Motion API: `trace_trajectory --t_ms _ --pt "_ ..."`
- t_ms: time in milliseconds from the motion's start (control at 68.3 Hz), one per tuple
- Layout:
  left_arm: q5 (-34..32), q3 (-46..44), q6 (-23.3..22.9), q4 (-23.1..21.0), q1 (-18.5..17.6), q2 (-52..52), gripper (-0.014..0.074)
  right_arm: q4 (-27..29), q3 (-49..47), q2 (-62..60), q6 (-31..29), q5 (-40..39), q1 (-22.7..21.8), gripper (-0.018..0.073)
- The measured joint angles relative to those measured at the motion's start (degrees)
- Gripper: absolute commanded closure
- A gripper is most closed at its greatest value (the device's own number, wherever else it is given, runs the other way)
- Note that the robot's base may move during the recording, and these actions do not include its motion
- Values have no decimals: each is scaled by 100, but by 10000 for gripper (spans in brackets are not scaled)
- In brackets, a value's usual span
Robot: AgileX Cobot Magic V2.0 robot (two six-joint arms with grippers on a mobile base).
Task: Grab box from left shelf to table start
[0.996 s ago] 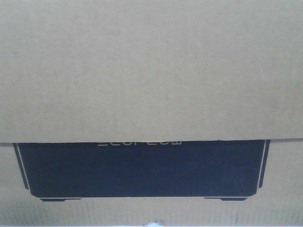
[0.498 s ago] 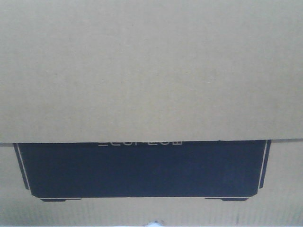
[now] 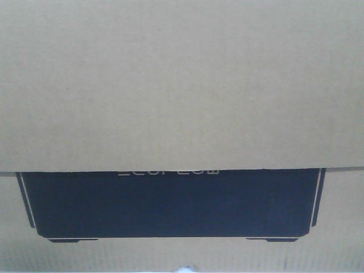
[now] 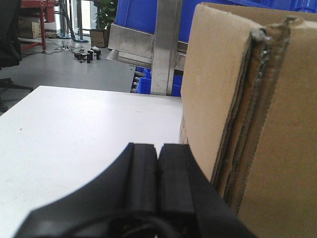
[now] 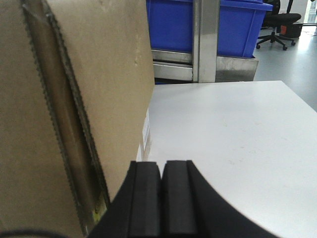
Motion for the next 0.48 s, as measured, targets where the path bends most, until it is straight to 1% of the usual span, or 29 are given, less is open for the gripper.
trace_trajectory --t_ms 483 --pt "0 0 0 0 0 0 688 3 0 0 0 0 0 500"
